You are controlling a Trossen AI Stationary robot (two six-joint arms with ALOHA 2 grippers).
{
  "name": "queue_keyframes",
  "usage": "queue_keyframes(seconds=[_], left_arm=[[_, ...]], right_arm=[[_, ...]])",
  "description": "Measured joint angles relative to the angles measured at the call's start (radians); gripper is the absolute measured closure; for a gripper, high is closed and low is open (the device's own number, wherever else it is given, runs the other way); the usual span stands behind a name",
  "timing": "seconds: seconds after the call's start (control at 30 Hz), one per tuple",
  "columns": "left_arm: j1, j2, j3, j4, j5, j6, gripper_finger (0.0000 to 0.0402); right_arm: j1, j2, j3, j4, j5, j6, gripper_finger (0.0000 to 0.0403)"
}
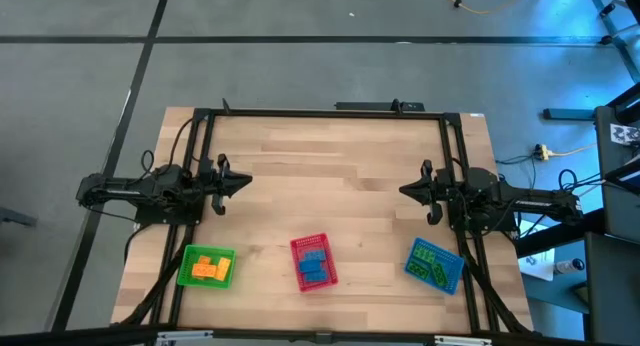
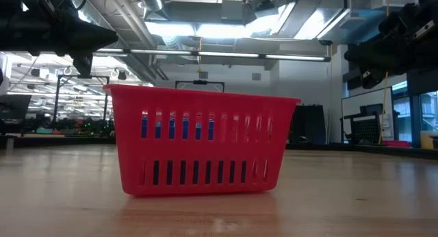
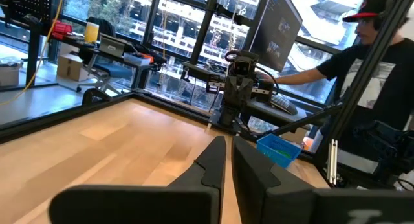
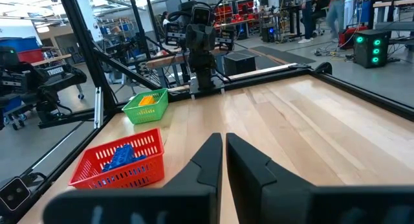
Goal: Sort & place blocks by color
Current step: Return to Home Position
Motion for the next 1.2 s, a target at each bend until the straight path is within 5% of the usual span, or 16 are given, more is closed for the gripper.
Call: queue_keyframes(seconds=[1.2], left_arm=[[0.000,0.000,0.000,0.000,0.000,0.000,0.0374]], right_arm=[[0.000,0.000,0.000,0.000,0.000,0.000,0.0377]])
